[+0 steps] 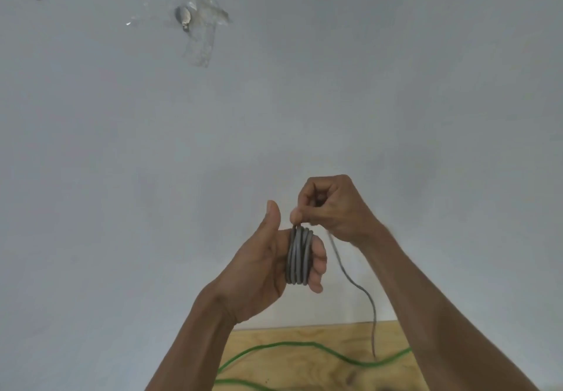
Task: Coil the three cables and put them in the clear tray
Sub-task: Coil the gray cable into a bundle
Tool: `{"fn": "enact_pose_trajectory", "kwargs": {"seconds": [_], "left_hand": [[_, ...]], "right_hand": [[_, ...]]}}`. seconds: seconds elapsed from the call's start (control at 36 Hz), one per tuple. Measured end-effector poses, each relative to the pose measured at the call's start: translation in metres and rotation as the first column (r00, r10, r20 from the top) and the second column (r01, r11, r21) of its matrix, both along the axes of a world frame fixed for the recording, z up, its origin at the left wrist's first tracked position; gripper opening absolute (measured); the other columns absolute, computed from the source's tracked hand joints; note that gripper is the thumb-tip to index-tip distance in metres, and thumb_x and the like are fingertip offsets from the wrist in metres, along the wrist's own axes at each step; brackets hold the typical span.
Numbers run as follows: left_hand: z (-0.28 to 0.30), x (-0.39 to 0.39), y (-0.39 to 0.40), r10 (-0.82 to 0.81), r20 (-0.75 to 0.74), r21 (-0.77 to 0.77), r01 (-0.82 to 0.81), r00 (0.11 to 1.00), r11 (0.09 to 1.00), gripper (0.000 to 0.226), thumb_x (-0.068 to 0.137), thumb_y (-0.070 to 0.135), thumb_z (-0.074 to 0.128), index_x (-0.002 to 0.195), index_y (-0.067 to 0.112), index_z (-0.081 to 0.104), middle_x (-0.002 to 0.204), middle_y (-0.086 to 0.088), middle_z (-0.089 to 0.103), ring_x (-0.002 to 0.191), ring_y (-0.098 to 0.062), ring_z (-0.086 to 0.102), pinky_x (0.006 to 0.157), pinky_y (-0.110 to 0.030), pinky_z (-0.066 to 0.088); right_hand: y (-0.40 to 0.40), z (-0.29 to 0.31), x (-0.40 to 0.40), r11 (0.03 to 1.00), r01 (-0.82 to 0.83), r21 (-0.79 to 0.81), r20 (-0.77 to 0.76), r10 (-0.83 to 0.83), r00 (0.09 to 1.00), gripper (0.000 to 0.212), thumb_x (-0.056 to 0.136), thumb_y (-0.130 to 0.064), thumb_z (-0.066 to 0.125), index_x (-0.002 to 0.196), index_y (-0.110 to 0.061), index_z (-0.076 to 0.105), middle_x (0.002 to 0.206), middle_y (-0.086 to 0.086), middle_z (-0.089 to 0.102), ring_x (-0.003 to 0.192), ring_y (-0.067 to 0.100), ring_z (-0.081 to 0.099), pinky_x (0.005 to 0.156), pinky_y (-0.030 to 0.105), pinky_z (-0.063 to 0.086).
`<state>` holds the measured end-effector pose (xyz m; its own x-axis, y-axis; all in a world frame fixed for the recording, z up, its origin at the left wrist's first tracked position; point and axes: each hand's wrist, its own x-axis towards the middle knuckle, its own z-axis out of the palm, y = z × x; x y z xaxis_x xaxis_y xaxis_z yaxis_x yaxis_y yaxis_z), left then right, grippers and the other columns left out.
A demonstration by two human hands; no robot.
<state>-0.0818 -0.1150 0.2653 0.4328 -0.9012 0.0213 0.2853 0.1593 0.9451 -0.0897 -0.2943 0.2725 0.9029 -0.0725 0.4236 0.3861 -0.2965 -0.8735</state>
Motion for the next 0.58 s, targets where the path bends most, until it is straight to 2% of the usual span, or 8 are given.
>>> {"fn": "enact_pose_trajectory", "kwargs": {"seconds": [0.08, 0.14, 0.19, 0.22, 0.28, 0.31, 0.44, 0.58], "left_hand": [[0.008, -0.001, -0.005, 0.0, -0.097, -0.142, -0.014, 0.995, 0.99, 0.083, 0.082, 0.072, 0.032, 0.091, -0.001, 0.069, 0.084, -0.02, 0.062, 0.072, -0.029, 0.061, 0.073, -0.037, 0.055], [0.013, 0.004, -0.008, 0.017, -0.157, -0.205, -0.05, 0.987, 0.978, 0.08, 0.083, 0.069, 0.037, 0.095, -0.003, 0.07, 0.087, -0.02, 0.064, 0.076, -0.029, 0.063, 0.075, -0.037, 0.056], [0.017, 0.01, -0.008, 0.041, -0.186, -0.229, -0.083, 0.982, 0.97, 0.079, 0.083, 0.067, 0.04, 0.098, -0.004, 0.071, 0.089, -0.02, 0.065, 0.076, -0.028, 0.065, 0.075, -0.036, 0.058], [0.018, 0.013, -0.007, 0.044, -0.19, -0.235, -0.089, 0.981, 0.968, 0.079, 0.084, 0.067, 0.04, 0.099, -0.005, 0.071, 0.089, -0.02, 0.066, 0.075, -0.028, 0.065, 0.074, -0.036, 0.059], [0.022, 0.018, -0.004, 0.045, -0.184, -0.239, -0.089, 0.982, 0.967, 0.079, 0.085, 0.066, 0.039, 0.099, -0.005, 0.07, 0.088, -0.02, 0.065, 0.075, -0.028, 0.065, 0.074, -0.036, 0.059], [0.023, 0.02, -0.002, 0.056, -0.169, -0.237, -0.095, 0.984, 0.967, 0.078, 0.085, 0.065, 0.039, 0.099, -0.005, 0.07, 0.088, -0.02, 0.064, 0.075, -0.028, 0.064, 0.074, -0.035, 0.059], [0.026, 0.034, 0.002, 0.173, -0.093, -0.207, -0.189, 0.981, 0.96, 0.075, 0.091, 0.064, 0.036, 0.103, -0.003, 0.068, 0.09, -0.016, 0.063, 0.08, -0.026, 0.061, 0.078, -0.034, 0.057], [0.017, 0.047, 0.008, 0.309, 0.105, -0.027, -0.308, 0.945, 0.951, 0.074, 0.093, 0.062, 0.03, 0.109, -0.003, 0.063, 0.09, -0.013, 0.061, 0.079, -0.023, 0.059, 0.081, -0.033, 0.054]], "right_hand": [[0.008, -0.014, 0.003, 0.974, -0.031, 0.226, -0.046, 0.043, 0.998, 0.018, 0.086, -0.018, 0.075, 0.072, -0.011, 0.067, 0.061, 0.003, 0.061, 0.053, 0.01, 0.055, 0.052, 0.019, 0.047], [0.017, -0.02, 0.001, 0.934, -0.043, 0.355, -0.131, 0.095, 0.987, 0.025, 0.099, -0.009, 0.056, 0.076, -0.01, 0.066, 0.05, -0.006, 0.056, 0.04, 0.004, 0.05, 0.039, 0.015, 0.042], [0.023, -0.028, -0.003, 0.882, -0.07, 0.465, -0.159, 0.161, 0.974, 0.037, 0.101, -0.001, 0.045, 0.075, -0.014, 0.068, 0.043, -0.011, 0.049, 0.034, 0.001, 0.046, 0.034, 0.014, 0.038], [0.027, -0.03, -0.004, 0.857, -0.074, 0.51, -0.152, 0.174, 0.973, 0.032, 0.098, -0.004, 0.048, 0.077, -0.015, 0.07, 0.046, -0.008, 0.052, 0.038, 0.003, 0.049, 0.037, 0.015, 0.042], [0.032, -0.034, -0.007, 0.89, -0.045, 0.453, -0.146, 0.124, 0.981, 0.021, 0.095, -0.014, 0.057, 0.084, -0.019, 0.074, 0.062, 0.006, 0.057, 0.053, 0.015, 0.055, 0.048, 0.025, 0.052], [0.034, -0.036, -0.01, 0.915, -0.049, 0.401, -0.146, 0.116, 0.982, 0.024, 0.098, -0.015, 0.057, 0.083, -0.022, 0.075, 0.069, 0.011, 0.055, 0.058, 0.019, 0.053, 0.051, 0.03, 0.052], [0.048, -0.047, -0.017, 0.94, -0.088, 0.328, -0.246, 0.175, 0.953, 0.036, 0.104, -0.017, 0.053, 0.075, -0.027, 0.071, 0.071, 0.005, 0.061, 0.05, 0.016, 0.045, 0.044, 0.028, 0.044], [0.061, -0.047, -0.026, 0.997, -0.055, 0.058, -0.332, 0.071, 0.941, 0.018, 0.098, -0.031, 0.064, 0.101, -0.017, 0.074, 0.064, 0.001, 0.056, 0.048, 0.012, 0.046, 0.044, 0.025, 0.042]]}}
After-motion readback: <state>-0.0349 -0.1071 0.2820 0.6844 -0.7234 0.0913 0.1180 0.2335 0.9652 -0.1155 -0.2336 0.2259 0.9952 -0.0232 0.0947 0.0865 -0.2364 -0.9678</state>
